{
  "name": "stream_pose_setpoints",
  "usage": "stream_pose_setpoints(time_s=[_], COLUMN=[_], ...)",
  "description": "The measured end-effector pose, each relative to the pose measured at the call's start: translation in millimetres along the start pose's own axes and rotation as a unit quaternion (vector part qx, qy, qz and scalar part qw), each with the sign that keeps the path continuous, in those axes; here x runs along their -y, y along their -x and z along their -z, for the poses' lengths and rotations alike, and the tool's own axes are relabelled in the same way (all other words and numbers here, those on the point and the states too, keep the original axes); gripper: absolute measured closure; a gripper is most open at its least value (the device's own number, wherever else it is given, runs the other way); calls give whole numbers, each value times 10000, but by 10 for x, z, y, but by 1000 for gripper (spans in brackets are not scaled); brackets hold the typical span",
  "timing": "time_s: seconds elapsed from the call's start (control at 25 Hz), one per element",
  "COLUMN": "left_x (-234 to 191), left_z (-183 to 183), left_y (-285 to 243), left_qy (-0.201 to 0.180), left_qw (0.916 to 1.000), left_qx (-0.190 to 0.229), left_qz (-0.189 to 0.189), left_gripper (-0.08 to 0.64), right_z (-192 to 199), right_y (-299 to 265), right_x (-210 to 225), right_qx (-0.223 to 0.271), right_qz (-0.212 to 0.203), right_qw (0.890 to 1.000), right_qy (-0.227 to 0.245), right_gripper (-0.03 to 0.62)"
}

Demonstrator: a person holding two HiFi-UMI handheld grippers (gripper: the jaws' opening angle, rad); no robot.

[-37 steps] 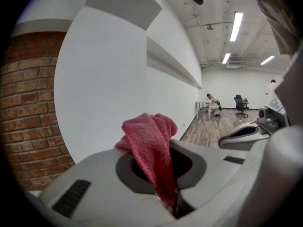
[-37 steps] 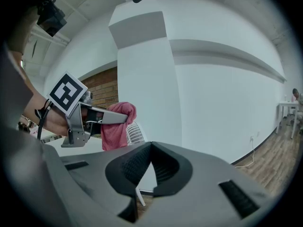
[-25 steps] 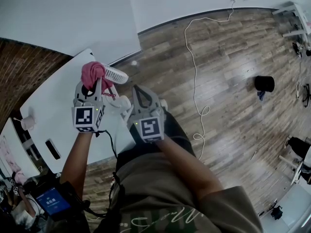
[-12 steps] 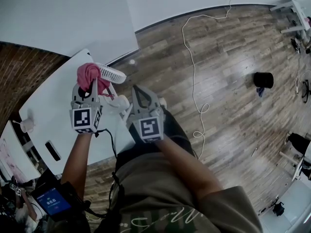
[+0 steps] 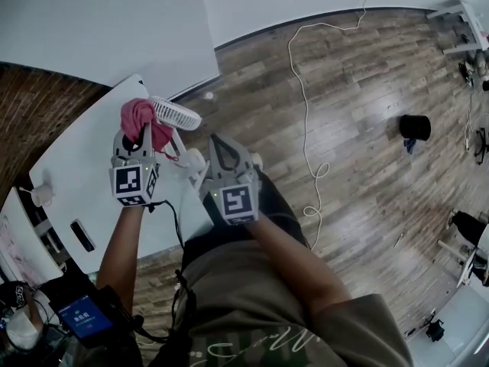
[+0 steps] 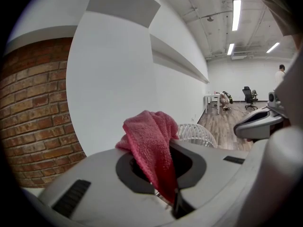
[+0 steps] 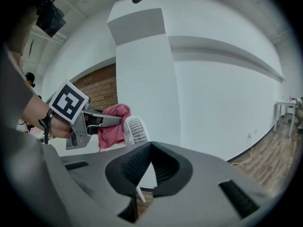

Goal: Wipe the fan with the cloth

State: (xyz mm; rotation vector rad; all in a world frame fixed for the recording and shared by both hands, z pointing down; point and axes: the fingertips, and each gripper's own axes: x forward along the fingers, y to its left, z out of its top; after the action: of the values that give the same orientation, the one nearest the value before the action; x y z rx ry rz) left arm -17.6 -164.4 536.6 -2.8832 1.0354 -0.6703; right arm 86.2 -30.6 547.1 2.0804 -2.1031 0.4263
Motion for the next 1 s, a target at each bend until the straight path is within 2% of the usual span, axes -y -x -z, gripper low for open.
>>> stream_pose_setpoints(time_s=[0.36,0.64,1.0], left_x=[22,35,52], left_z=[163,258,534], left_y=[-18,-77,-143], left_qy=[201,149,584], left_qw=[9997,9997,9970], left_qx=[-147,-198,-476], left_qz=[3,69,180], left_gripper=[506,508,508], right_z=[-37,-79,21], right_y=[49,-11,-19], right_x=[104,72,-15], right_qx=[43,52,-279], right_qz=[67,37,-55], right_qw=[10000,9996,9995], right_qy=[-35,-287,-110], right_gripper=[592,592,592])
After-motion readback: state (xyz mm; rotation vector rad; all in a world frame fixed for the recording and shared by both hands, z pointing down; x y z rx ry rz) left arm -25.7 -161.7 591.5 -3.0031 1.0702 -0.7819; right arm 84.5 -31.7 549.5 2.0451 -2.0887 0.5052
